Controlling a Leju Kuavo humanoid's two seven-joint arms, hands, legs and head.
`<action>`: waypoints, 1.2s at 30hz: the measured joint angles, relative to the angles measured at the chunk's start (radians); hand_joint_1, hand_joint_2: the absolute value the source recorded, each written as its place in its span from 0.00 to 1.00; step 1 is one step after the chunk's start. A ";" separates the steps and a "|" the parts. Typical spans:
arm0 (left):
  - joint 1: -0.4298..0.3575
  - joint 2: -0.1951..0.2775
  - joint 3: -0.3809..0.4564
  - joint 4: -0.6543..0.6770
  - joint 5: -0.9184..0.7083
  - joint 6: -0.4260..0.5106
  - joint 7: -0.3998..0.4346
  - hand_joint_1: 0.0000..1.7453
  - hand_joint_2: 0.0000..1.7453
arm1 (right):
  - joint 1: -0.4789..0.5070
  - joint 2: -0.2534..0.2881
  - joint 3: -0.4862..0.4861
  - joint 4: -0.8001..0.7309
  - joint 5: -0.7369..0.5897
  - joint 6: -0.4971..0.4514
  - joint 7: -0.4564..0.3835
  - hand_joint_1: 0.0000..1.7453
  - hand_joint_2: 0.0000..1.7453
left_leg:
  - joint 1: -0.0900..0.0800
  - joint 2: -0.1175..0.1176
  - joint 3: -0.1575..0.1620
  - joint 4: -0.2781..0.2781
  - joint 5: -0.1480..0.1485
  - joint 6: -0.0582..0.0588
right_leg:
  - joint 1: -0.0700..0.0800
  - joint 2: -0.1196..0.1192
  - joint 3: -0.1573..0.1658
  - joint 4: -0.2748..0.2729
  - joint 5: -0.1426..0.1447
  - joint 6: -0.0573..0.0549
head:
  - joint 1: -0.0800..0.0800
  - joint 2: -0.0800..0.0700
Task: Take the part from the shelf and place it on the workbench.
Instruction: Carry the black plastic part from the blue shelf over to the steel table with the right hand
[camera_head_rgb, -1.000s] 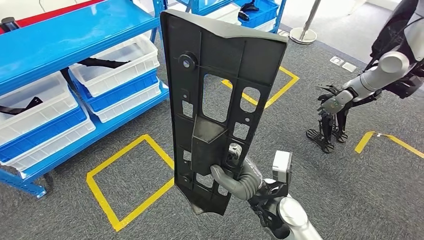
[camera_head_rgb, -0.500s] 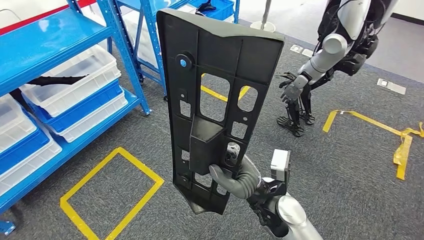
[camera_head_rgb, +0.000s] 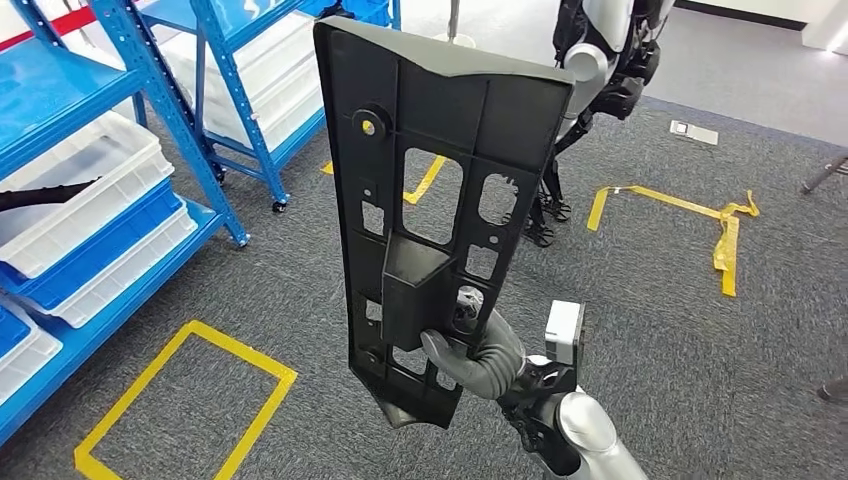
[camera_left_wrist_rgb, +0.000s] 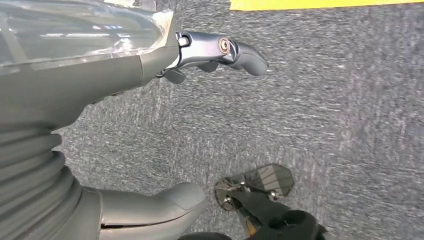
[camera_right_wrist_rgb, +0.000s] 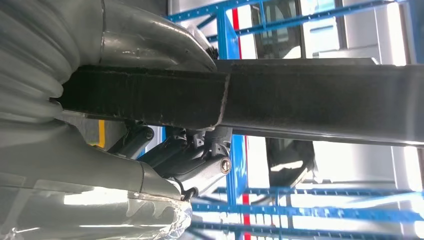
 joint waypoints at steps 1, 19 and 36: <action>0.000 0.001 0.000 0.000 0.000 0.000 0.000 0.00 1.00 | -0.002 0.000 0.001 0.000 0.001 0.000 -0.001 1.00 1.00 | -0.002 0.009 0.002 0.001 -0.004 -0.008 | 0.001 -0.014 0.026 -0.045 0.011 -0.002 | 0.000 0.000; -0.002 0.007 0.000 0.000 0.002 -0.003 -0.013 0.00 1.00 | -0.013 0.001 0.005 -0.005 -0.002 -0.003 -0.005 1.00 1.00 | -0.038 -0.168 -0.021 0.016 0.003 0.046 | 0.024 0.179 0.020 -0.072 0.037 -0.061 | -0.013 0.000; -0.013 0.000 0.000 -0.001 0.003 -0.018 -0.015 0.00 1.00 | -0.020 -0.010 0.001 -0.010 -0.017 -0.001 -0.004 1.00 1.00 | -0.020 0.028 0.014 -0.009 -0.012 -0.020 | 0.008 0.010 0.026 -0.074 0.027 -0.040 | -0.013 0.000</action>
